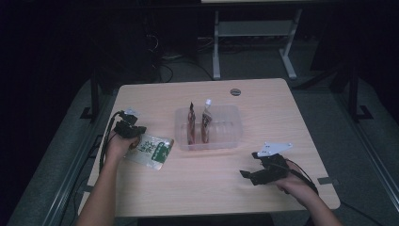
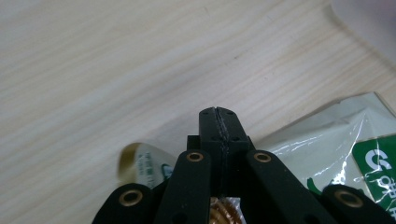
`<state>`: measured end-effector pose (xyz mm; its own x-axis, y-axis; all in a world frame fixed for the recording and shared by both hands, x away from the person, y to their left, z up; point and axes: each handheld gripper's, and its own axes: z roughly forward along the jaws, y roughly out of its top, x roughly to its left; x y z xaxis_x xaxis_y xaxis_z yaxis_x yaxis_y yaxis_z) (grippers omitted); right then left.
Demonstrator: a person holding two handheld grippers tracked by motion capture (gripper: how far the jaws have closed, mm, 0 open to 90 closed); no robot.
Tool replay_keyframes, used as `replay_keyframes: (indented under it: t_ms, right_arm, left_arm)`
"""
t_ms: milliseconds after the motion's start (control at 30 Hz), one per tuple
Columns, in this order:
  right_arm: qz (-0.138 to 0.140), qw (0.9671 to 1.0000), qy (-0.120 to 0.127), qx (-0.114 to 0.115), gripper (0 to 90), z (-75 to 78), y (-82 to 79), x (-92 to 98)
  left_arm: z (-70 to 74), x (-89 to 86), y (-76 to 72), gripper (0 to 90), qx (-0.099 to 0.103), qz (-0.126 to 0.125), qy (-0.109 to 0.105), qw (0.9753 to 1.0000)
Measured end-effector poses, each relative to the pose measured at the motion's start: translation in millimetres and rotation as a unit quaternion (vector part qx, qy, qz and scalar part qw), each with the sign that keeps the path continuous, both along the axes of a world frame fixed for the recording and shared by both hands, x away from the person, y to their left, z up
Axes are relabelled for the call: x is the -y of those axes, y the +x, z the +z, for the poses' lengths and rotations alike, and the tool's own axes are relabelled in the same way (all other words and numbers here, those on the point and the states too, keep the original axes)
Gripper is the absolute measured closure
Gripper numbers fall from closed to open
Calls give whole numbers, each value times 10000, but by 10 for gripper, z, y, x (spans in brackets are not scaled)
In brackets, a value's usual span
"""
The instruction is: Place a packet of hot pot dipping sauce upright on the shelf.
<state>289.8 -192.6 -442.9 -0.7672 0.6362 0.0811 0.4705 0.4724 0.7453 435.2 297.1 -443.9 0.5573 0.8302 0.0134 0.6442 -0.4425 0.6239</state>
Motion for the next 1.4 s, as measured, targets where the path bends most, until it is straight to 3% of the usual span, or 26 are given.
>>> replay_keyframes:
  t_ms: [167, 267, 333, 467, 567, 667, 700, 833, 1000, 1100, 1133, 1400]
  right_arm:
    - [10, 10000, -7, 24, 155, 3, 4, 0]
    - [11, 10000, -4, 4, 155, 7, -10, -10]
    - [13, 10000, -4, 20, 155, 8, -8, -10]
    - [25, 10000, -15, 36, 155, 7, -5, -11]
    - [-9, 10000, -9, -18, 155, 9, -11, -21]
    - [13, 10000, -15, -5, 155, 6, -8, -27]
    - [40, 10000, -32, 5, 155, 3, -5, -33]
    - [54, 10000, -47, 7, 155, -2, -3, -37]
    - [-2, 10000, -40, 5, 155, 4, -7, -16]
    - [19, 10000, -48, 21, 156, 2, -6, -12]
    - [16, 10000, -52, 18, 156, 1, -7, -16]
    - [39, 10000, -74, -8, 155, 0, -6, -44]
  left_arm:
    - [5, 44, -66, 898, -141, -205, 65, 9997]
    - [-8, 9, -177, 899, -240, -262, -82, 9993]
    - [-1, -2, -253, 898, -293, -313, -70, 9991]
    - [28, -36, -405, 898, -258, -406, -6, 9988]
    - [80, -120, -435, 898, -117, -251, -61, 9996]
    - [132, -323, -416, 898, 125, 124, -91, 9998]
    - [101, -437, -405, 898, 124, 380, -103, 9991]
    - [-9, -562, -410, 898, -72, 568, -32, 9984]
    - [-55, -596, -510, 898, -297, 531, -69, 9981]
    - [-47, -619, -570, 898, -276, 486, -110, 9984]
    - [-42, -628, -634, 898, -285, 475, -323, 9979]
    - [-55, -549, -766, 899, -387, 266, -465, 9978]
